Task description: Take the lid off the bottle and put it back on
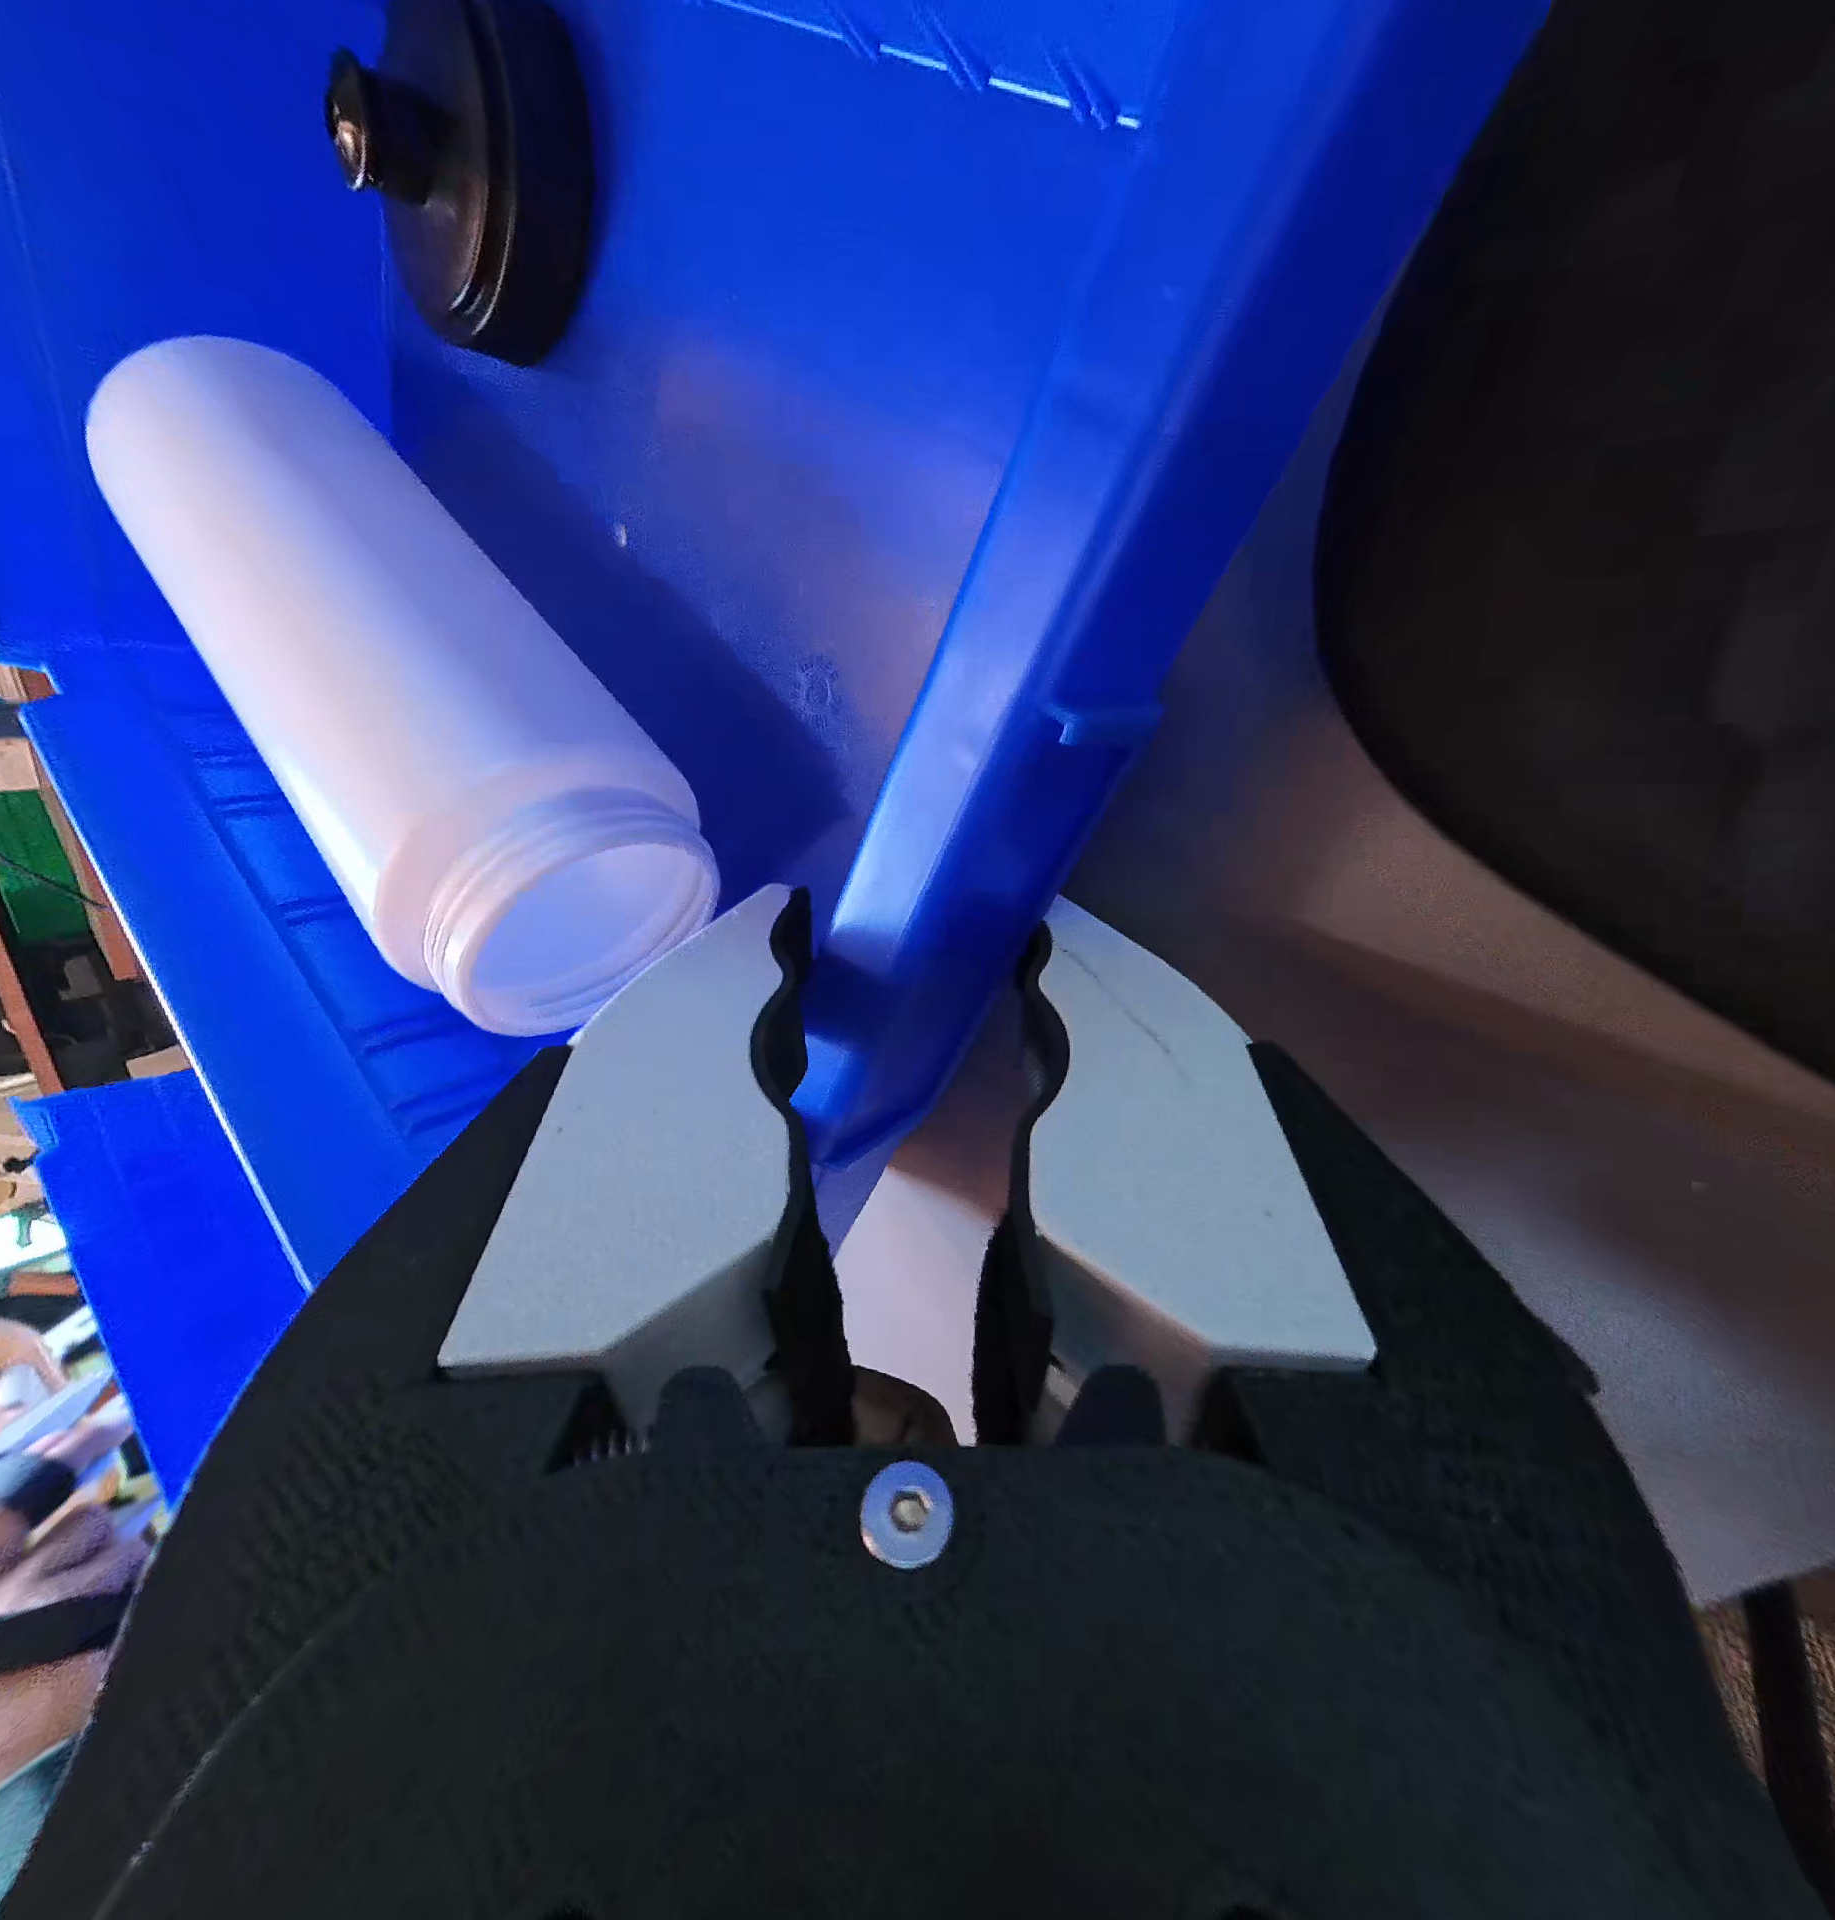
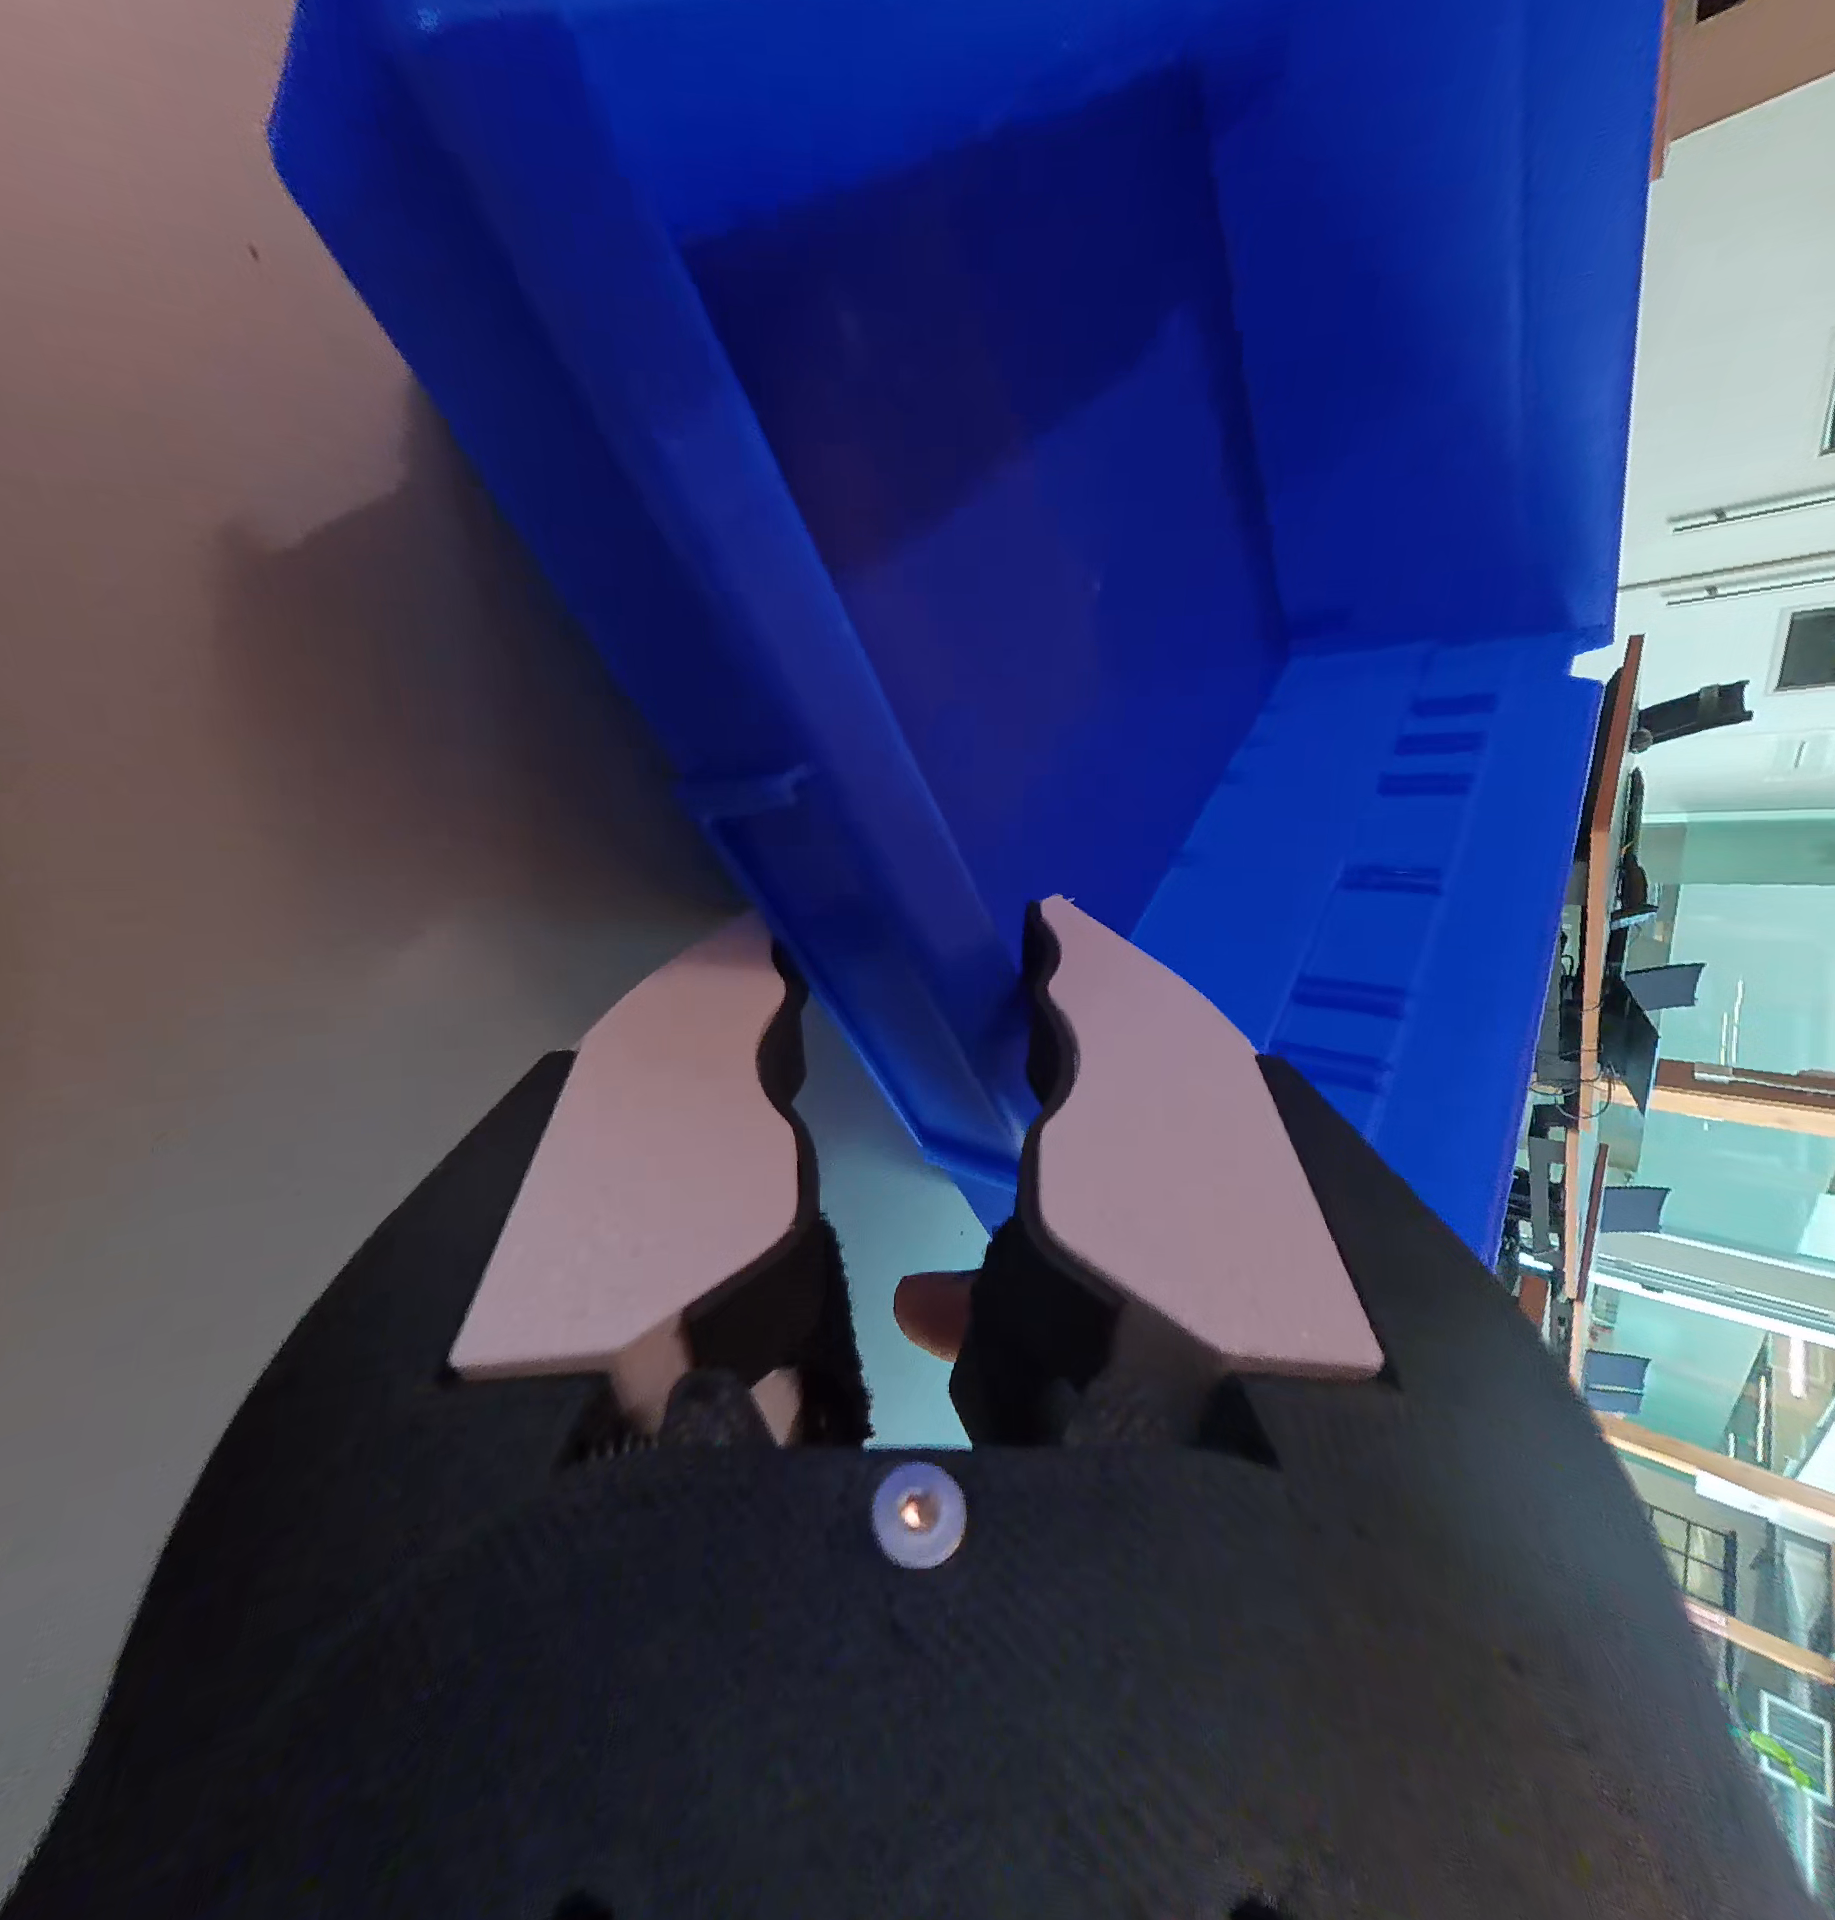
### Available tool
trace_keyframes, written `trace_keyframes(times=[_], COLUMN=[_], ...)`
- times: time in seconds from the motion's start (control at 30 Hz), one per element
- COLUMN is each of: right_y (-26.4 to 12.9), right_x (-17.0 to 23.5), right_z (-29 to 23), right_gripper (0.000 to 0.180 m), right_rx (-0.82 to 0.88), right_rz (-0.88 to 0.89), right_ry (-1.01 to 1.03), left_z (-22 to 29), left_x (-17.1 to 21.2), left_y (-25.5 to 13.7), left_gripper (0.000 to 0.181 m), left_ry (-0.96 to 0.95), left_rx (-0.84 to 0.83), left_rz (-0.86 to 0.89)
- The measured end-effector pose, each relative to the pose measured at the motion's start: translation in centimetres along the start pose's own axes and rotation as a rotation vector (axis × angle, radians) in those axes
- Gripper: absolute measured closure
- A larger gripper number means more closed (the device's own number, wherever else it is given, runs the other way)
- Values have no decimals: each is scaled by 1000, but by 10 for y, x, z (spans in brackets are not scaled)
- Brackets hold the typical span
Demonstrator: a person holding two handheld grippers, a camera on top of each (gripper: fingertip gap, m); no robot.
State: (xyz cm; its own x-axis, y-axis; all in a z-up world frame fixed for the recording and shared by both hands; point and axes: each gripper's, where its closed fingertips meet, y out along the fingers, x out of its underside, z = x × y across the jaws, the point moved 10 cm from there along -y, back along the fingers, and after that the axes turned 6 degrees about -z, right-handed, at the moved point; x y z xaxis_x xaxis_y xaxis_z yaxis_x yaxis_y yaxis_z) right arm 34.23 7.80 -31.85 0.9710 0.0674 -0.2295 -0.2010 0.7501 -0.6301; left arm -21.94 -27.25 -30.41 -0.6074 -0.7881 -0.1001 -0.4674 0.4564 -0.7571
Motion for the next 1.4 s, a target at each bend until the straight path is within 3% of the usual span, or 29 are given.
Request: trace_keyframes(times=[0.53,0.7,0.83,0.9,0.97,1.07,1.17,1.2,1.23,1.27,1.4], right_y=[2,-19,-47,-59,-67,-73,-76,-77,-77,-77,-79], right_x=[11,15,16,13,10,8,8,8,8,7,1], right_z=[3,8,22,25,26,28,30,31,31,31,29], right_gripper=[137,112,112,117,118,118,119,119,119,119,120], right_rx=[35,-65,-7,40,68,90,106,111,115,119,122], right_rz=[-33,136,356,431,475,494,482,475,467,461,451], right_ry=[42,229,328,331,328,325,319,317,314,309,276], left_z=[9,1,-31,-47,-53,-52,-56,-58,-59,-60,-70], left_x=[30,39,45,47,45,38,36,37,36,34,25], left_y=[-10,-36,-70,-66,-46,-10,14,19,22,23,4], left_gripper=[142,123,130,134,134,133,131,137,154,157,171], left_ry=[-51,-179,-219,-155,27,254,286,305,324,338,199], left_rx=[-29,-20,-136,-250,-372,-430,-367,-379,-405,-433,-565], left_rz=[2,222,455,368,187,41,-53,-101,-123,-132,-36])
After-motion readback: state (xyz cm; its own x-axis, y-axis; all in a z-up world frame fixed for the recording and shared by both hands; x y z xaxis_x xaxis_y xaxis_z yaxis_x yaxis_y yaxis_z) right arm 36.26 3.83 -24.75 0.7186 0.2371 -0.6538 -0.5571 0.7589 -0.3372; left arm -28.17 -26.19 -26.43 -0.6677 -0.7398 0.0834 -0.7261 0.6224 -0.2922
